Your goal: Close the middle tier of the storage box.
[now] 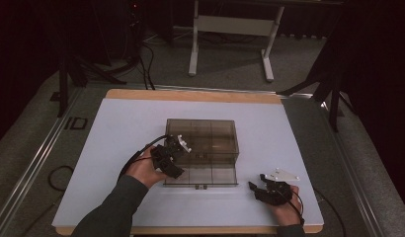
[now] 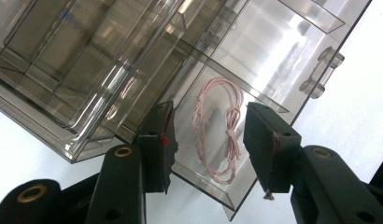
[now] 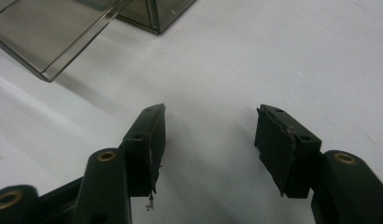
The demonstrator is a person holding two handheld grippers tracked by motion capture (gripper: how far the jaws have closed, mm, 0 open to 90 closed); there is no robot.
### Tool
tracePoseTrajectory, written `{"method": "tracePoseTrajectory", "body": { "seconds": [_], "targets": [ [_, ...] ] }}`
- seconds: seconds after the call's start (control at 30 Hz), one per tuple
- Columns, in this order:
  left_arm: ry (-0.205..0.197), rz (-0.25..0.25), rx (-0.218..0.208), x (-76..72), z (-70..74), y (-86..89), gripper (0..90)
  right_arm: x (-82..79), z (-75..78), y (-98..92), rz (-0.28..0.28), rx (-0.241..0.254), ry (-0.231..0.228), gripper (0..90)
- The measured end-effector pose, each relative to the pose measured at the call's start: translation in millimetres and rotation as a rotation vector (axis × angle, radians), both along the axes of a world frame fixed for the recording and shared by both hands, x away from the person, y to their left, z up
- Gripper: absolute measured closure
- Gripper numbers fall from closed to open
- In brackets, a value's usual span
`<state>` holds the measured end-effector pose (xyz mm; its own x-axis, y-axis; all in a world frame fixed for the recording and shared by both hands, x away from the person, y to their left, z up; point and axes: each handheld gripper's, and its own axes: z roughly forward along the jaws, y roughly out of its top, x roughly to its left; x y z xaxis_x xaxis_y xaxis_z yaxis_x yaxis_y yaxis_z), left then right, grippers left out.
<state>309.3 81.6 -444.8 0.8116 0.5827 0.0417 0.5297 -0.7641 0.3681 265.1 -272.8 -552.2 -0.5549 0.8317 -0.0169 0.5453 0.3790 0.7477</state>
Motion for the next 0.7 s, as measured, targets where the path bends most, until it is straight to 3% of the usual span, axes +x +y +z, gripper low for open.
{"method": "tracePoseTrajectory", "body": {
  "seconds": [0.33,0.7],
  "targets": [
    [-0.023,0.039,-0.051,0.2,3.6,7.6,52.0,0.0,0.0,0.0,0.0,0.0,-0.001,42.6],
    [-0.042,0.05,-0.08,-1.5,6.8,12.6,52.0,0.1,0.0,-0.1,0.0,0.001,0.0,42.6]
  ]
}}
